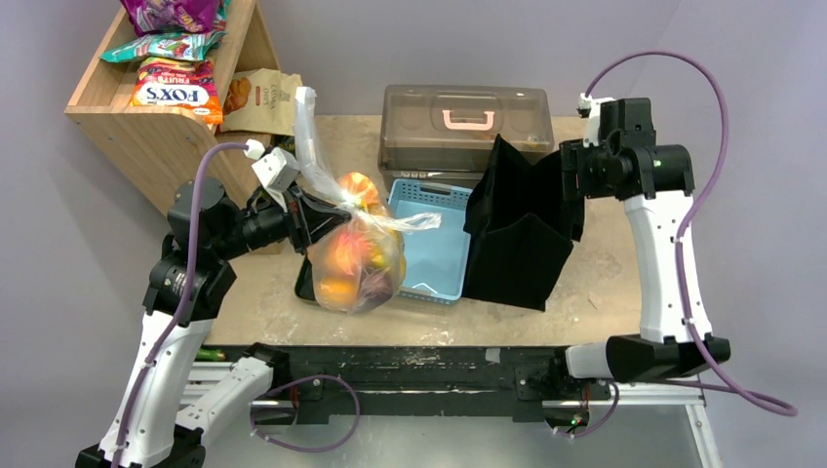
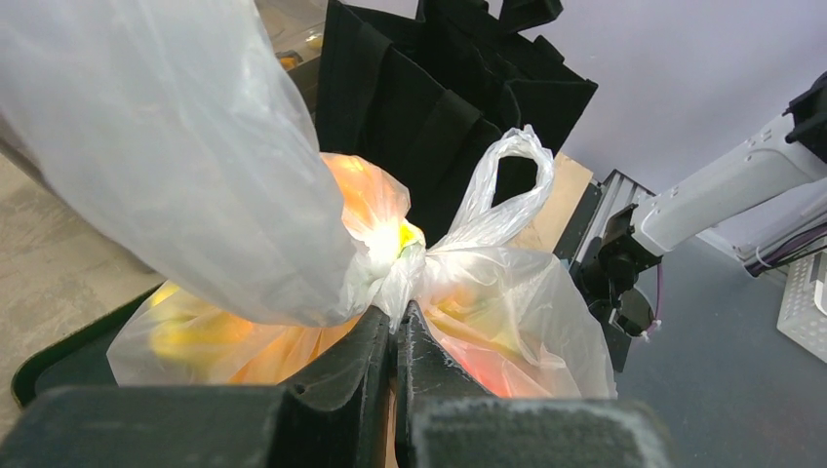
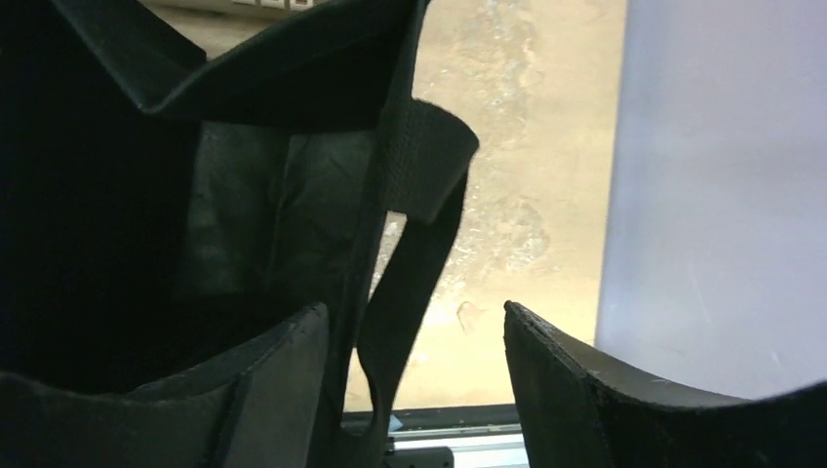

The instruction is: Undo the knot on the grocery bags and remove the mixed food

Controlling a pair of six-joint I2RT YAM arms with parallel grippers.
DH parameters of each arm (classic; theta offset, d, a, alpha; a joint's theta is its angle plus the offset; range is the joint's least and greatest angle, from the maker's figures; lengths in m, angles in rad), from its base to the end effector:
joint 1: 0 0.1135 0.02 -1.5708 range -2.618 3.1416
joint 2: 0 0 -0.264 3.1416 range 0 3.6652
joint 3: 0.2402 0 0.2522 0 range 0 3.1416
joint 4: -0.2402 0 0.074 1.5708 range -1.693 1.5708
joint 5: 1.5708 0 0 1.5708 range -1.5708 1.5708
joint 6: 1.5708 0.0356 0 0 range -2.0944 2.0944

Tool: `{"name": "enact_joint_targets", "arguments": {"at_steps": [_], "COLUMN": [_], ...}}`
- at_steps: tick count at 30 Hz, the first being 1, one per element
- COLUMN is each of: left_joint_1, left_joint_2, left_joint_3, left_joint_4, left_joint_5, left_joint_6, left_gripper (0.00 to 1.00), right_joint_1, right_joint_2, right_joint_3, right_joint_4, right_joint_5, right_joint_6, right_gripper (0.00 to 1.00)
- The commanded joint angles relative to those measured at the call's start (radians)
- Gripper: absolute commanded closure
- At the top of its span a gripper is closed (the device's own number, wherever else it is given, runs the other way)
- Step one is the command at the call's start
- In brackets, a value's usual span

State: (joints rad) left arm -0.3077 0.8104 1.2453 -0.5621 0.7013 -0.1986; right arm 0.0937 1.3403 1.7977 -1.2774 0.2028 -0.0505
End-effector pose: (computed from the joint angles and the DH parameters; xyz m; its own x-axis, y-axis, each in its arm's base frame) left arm 0.1220 -0.0629 0.4496 -0.2845 -0.0677 -0.9563 0.8009 0.5314 -0.2759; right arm 0.2269 0.0141 0.4529 -0.7293 -0.1182 -0.6739 0.0084 0.9834 -0.1815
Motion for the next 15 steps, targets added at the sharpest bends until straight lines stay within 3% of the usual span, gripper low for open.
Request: {"name": "enact_joint_targets", "arguments": {"at_steps": [1,3,6,7,11,15], "left_joint_1": [0.009,0.008,0.009,0.009,0.009,0.009], "left_joint_2": [-0.008,-0.007,-0.008,-0.008,-0.008,-0.016], "left_joint_3": [0.033,0.032,0.027,0.025,0.02,0.01], "left_joint_4": [0.126,0.127,0.127,0.126,0.127,0.126], "left_joint_5": [0.021,0.02,0.022,0.022,0.022,0.018], "left_joint_6": [-0.022,-0.022,-0.02,-0.019,-0.014,-0.006], "left_gripper": [1.0,1.0,1.0,1.0,1.0,1.0], "right_joint_1": [-0.064,-0.132,-0.231,-0.255,-0.335,-0.446], "right_joint_2": [0.025,0.038,0.063,0.073,0.097,0.135], "right_joint_3": [0.025,0.022,0.037,0.045,0.104,0.226], "right_joint_4": [-0.011,-0.008,-0.006,-0.01,-0.012,0.012], "right_joint_5": [-0.143,-0.18,-0.233,-0.247,-0.285,-0.199], "right_joint_6": [0.006,-0.002,-0.031,-0.039,-0.07,-0.114], "right_gripper": [0.39,0.47,0.89,0.97,1.0,1.0]}}
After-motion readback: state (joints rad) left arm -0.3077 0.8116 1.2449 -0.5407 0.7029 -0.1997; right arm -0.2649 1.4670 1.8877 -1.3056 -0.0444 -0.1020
